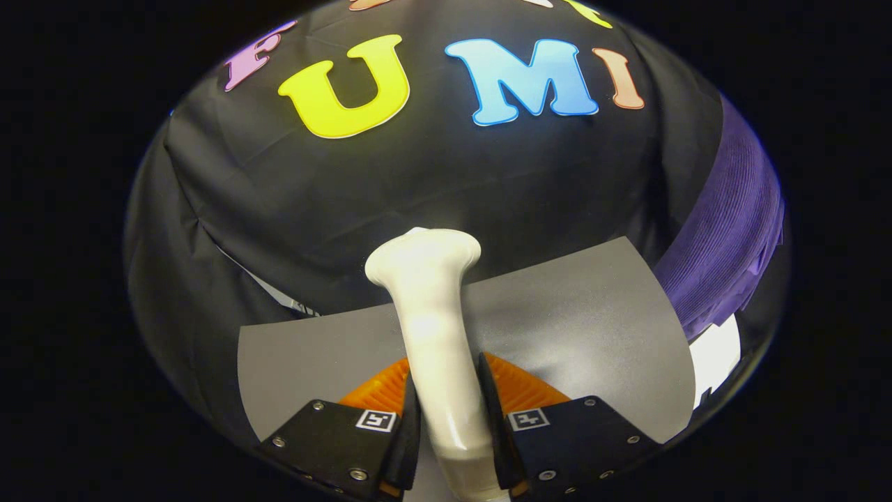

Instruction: Iron the clothes twice with a garment steamer, once on the left side and once on the right side.

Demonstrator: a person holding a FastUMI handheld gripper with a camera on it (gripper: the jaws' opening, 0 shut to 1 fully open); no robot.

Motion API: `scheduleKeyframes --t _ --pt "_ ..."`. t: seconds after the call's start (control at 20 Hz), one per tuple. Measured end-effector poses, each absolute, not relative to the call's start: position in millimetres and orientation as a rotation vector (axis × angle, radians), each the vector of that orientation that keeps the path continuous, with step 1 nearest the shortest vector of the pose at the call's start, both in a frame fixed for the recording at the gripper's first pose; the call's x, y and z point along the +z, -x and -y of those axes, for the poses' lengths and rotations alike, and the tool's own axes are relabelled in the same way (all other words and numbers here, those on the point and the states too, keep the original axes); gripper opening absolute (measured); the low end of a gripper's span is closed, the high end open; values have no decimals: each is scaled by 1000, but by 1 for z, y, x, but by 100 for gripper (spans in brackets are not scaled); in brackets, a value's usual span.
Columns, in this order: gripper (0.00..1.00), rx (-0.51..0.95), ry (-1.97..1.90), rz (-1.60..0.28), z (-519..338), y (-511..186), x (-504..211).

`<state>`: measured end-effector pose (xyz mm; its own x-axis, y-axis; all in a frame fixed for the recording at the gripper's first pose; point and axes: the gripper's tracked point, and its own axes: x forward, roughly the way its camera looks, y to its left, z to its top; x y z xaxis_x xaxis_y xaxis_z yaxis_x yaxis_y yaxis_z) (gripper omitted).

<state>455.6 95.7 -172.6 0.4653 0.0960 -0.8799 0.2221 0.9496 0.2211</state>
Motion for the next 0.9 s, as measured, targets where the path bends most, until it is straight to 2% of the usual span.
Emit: scheduleKeyframes --t 0.35,0.9 --pt "40 -33 -257 -914 -85 -428 -128" --pt "36 -12 -187 -682 -52 -312 -39"
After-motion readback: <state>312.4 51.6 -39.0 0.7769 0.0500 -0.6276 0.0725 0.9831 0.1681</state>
